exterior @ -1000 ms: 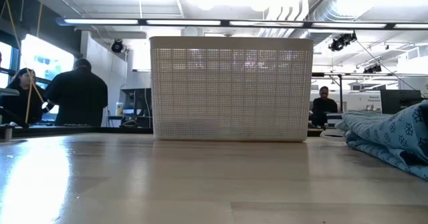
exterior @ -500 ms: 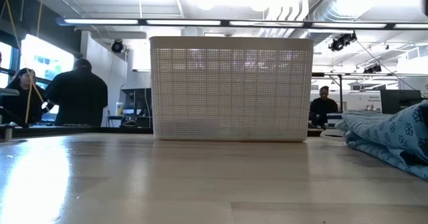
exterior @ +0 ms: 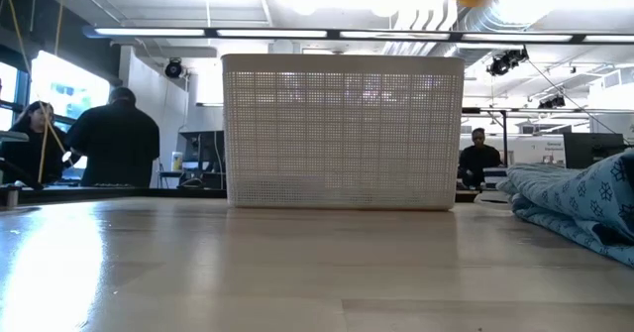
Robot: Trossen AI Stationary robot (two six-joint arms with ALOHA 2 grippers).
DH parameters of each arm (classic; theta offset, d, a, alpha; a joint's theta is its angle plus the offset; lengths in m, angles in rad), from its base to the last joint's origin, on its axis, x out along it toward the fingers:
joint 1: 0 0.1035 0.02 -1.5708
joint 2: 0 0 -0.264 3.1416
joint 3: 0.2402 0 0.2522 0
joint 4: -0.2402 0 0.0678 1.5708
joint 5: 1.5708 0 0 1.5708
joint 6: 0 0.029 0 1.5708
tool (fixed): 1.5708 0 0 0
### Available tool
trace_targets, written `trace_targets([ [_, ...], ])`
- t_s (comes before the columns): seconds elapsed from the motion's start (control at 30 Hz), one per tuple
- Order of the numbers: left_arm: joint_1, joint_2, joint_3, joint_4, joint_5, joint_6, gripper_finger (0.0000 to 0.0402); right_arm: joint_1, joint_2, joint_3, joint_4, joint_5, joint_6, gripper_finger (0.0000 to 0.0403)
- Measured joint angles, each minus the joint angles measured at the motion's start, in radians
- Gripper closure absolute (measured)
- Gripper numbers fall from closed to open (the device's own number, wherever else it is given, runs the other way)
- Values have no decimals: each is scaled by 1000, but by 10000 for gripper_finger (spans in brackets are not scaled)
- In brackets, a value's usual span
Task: Pick & place medical supplies in basket/bin
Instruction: Put the orange pill bottle into the white bin
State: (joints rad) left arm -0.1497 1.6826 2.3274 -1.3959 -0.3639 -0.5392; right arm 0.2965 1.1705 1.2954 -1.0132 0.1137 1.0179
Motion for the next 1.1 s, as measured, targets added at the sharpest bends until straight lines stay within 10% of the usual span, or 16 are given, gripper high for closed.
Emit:
trace_targets([
  [0.53,2,-142,-1,7,-433,83,153,-427,469,571,-23,98,-582,201],
  [0.9,215,-197,0,16,-260,122,153,-733,710,657,-47,-67,-642,201],
  [1.1,413,-209,1,53,2,242,153,-826,756,657,-74,-71,-635,201],
])
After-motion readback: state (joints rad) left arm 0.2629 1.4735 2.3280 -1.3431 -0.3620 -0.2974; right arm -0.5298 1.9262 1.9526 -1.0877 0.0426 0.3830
